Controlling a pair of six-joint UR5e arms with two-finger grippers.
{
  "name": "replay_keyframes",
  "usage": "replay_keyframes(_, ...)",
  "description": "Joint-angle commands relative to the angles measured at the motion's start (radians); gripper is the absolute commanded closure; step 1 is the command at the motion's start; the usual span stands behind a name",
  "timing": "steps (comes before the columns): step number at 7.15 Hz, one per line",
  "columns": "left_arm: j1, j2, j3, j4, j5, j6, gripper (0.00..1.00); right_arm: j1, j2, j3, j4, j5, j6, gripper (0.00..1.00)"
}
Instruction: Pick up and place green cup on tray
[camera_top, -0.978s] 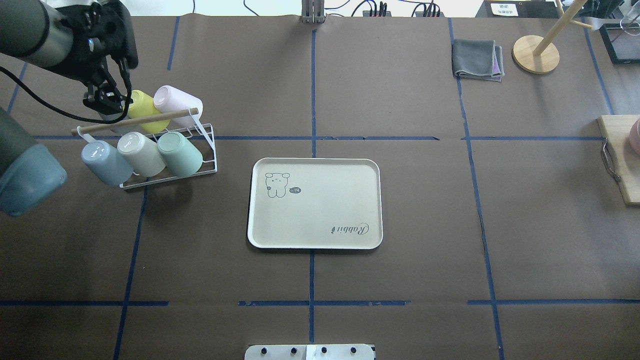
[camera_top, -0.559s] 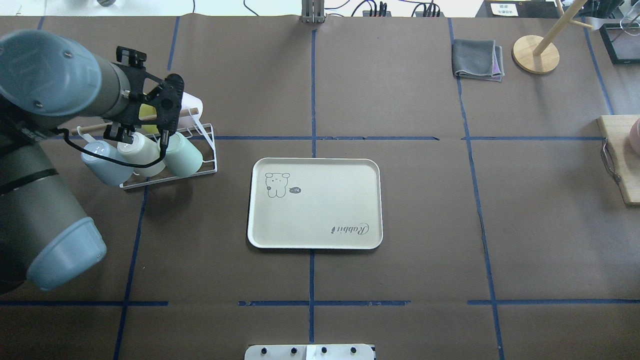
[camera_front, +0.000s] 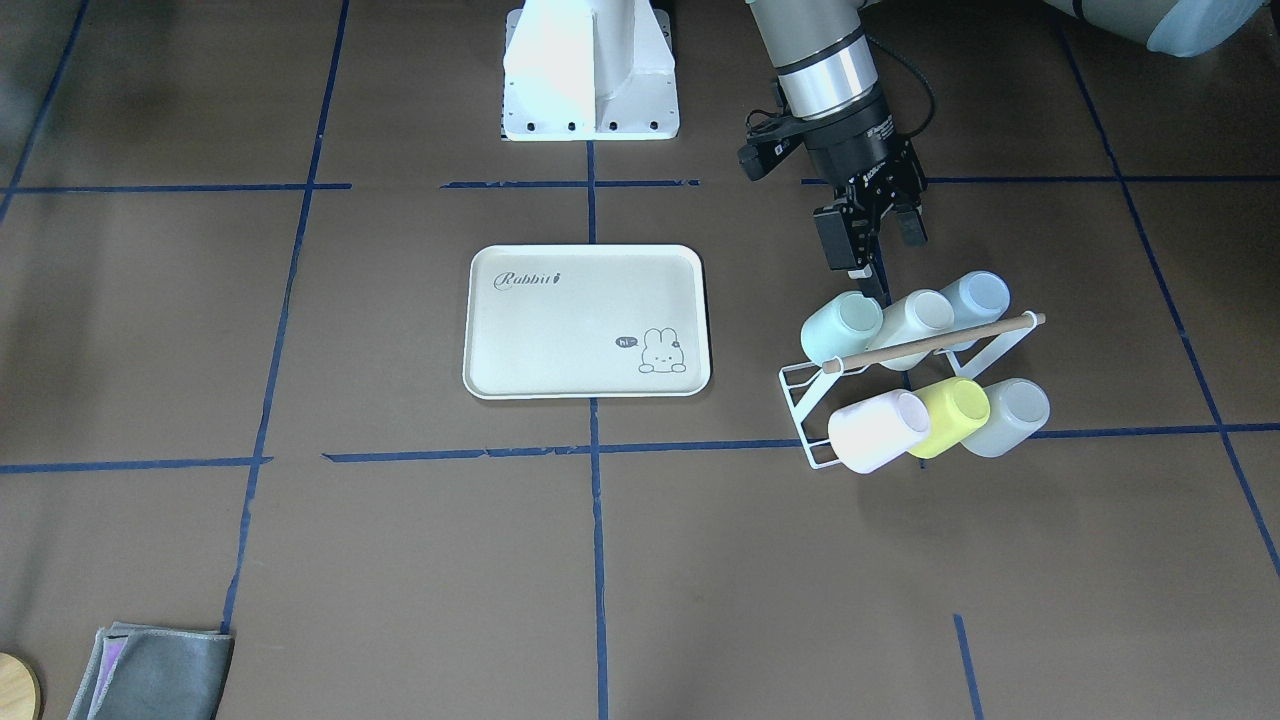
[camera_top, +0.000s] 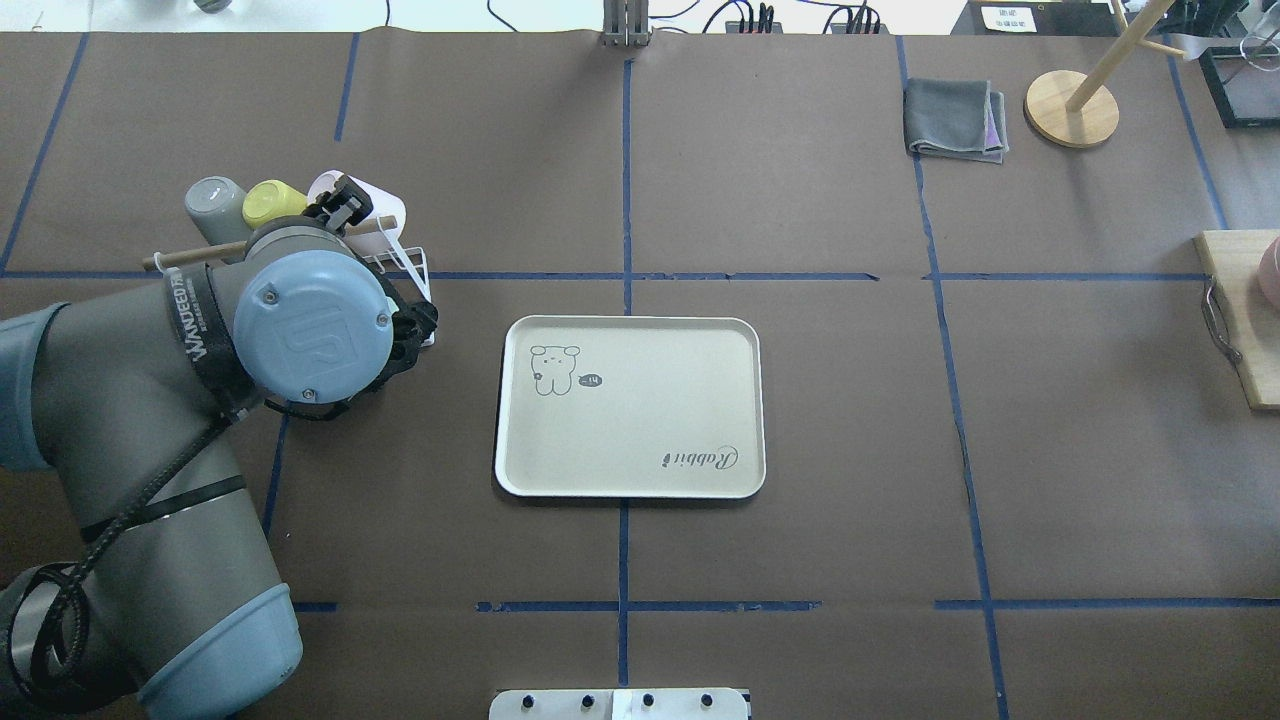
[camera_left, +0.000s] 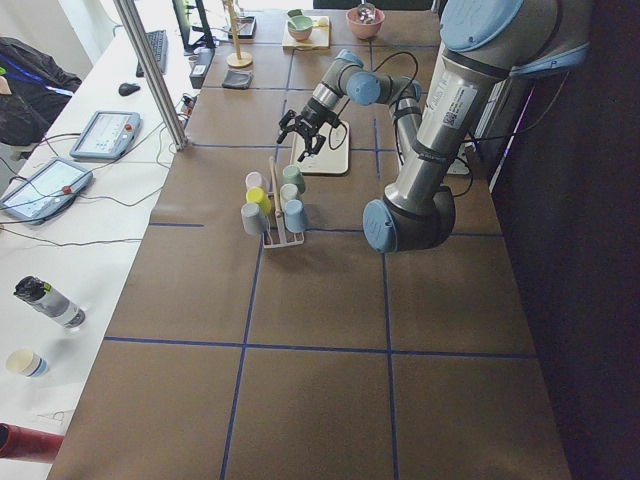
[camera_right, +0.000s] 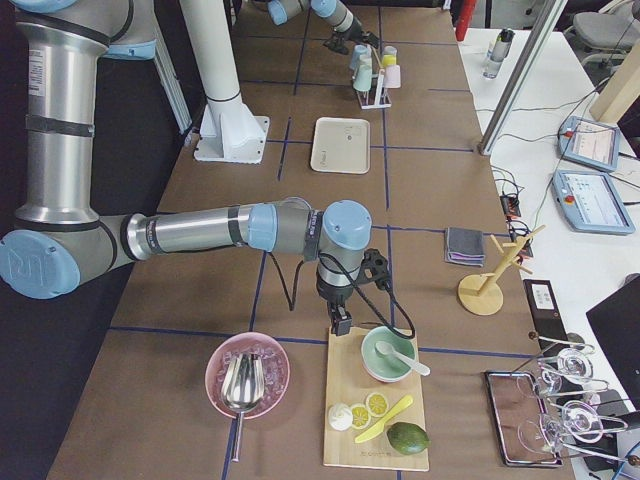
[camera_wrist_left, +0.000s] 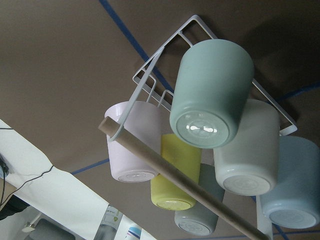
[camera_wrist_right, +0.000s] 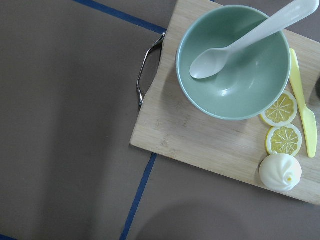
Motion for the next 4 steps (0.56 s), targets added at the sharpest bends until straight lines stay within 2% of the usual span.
replay_keyframes(1, 0.077, 0.009, 0.023, 0.013, 0.094, -0.005, 0.0, 0.0, -0.003, 0.001, 0.0, 0.001, 0.0, 0.0)
replay_keyframes(4, 0.091, -0.003, 0.126, 0.004, 0.113, -0.078, 0.0, 0.0, -0.004, -0.003, -0.001, 0.0, -0.002, 0.0)
